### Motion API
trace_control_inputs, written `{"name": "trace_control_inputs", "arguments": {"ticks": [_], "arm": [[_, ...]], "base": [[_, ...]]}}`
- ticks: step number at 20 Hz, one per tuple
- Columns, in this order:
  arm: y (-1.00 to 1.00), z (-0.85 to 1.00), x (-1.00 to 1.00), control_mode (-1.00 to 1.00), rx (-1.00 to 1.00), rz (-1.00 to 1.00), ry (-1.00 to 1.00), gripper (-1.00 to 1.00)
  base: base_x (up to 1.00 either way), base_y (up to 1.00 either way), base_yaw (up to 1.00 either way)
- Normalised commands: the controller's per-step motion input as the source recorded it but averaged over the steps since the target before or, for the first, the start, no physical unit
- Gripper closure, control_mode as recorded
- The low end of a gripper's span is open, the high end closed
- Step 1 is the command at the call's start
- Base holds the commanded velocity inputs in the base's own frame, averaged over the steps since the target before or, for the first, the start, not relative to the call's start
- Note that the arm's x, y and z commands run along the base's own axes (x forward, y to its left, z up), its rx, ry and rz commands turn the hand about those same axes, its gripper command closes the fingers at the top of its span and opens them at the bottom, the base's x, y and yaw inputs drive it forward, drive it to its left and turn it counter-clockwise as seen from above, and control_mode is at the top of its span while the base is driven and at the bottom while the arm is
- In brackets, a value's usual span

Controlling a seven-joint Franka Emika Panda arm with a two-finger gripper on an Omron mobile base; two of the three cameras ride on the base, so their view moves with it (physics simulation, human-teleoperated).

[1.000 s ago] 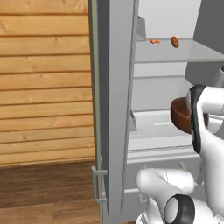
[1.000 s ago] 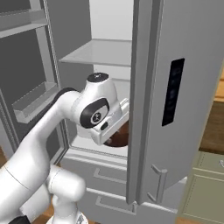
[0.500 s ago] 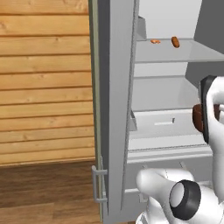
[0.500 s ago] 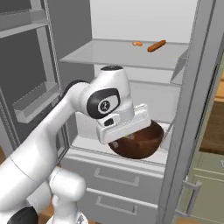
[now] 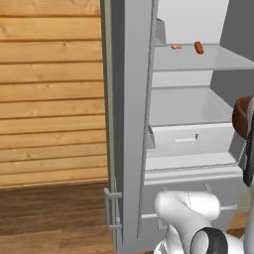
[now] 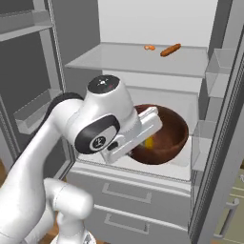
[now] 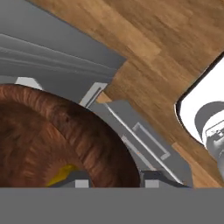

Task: Pick the chicken drumstick and lemon from their plates and place them in the bowl. Then put the bowl in the fridge.

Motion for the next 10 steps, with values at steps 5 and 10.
{"name": "trace_control_inputs", "arguments": {"ticks": [5,10], "arm": [[0.3,0.06,0.37,-1.0,-0.13,0.56,-0.17,1.0],[0.0,0.0,0.88,-1.0,-0.05,0.49,0.02,1.0]], "base": [[0.0,0.0,0.0],[0.0,0.0,0.0]]}}
